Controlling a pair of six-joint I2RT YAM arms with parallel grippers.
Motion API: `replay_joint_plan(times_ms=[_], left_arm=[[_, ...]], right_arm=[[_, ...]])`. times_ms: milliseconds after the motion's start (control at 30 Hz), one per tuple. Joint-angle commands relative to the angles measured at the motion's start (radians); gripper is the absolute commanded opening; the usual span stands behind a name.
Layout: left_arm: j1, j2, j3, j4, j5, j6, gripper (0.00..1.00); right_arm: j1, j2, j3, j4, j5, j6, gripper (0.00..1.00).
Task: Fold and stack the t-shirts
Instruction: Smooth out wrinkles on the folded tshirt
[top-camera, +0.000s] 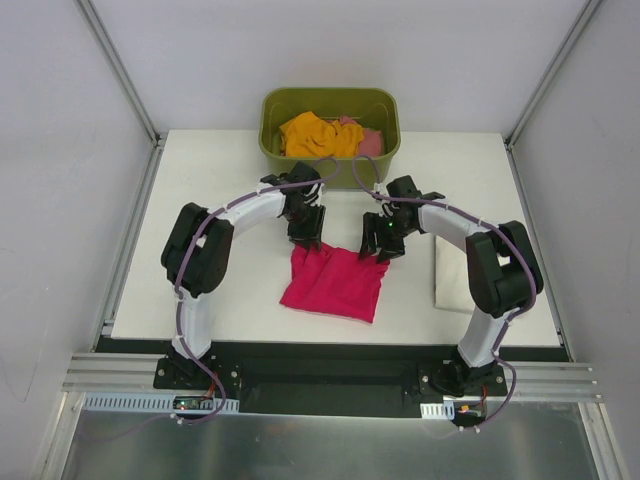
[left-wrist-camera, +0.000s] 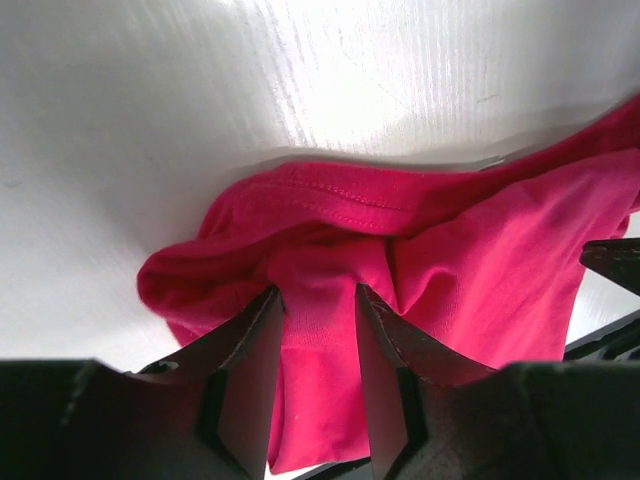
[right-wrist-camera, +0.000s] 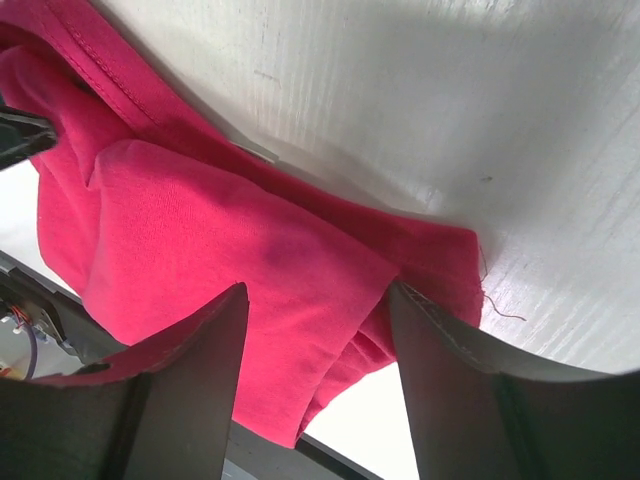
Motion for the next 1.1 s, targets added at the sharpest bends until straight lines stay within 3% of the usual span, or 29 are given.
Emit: replay_joint_plan(times_ms=[0,67,100,200,300,500,833,1067], left_arm=[[-0.016,0.038,0.052,-0.024,0.030,-0.021,0.32],[-0.017,0.044,0.059,-0.024,0.030,-0.025,0.24],[-0.017,0.041,0.059,-0.024,0.030,-0.030,0.20],[-0.018,0.013,0.056,-0.024,0.021,-0.036,0.12],[-0.020,-0.030,0.046,-0.022,0.001,-0.035,0.01],[-0.032,-0.123,-0.003,-0.022,-0.029,-0.042,0.00],[-0.046,-0.341,-0.157,0.001,-0.102,-0.073,0.00],[-0.044,-0.292,-0.162,0.016,-0.205,-0.062,0.00]], right_arm=[[0.008,0.006,0.015,0.013,-0.013,0.027,0.61],[0.008,0.012,0.021,0.017,-0.026,0.030,0.52],[0.009,0.013,0.021,0.017,-0.029,0.032,0.41],[0.009,-0.002,0.020,0.021,-0.026,0.035,0.25],[0.011,-0.037,0.017,0.022,-0.007,0.032,0.15],[0.025,-0.135,-0.012,0.008,0.034,0.024,0.01],[0.046,-0.310,-0.092,-0.027,0.102,0.058,0.01],[0.048,-0.295,-0.092,-0.053,0.201,0.070,0.01]])
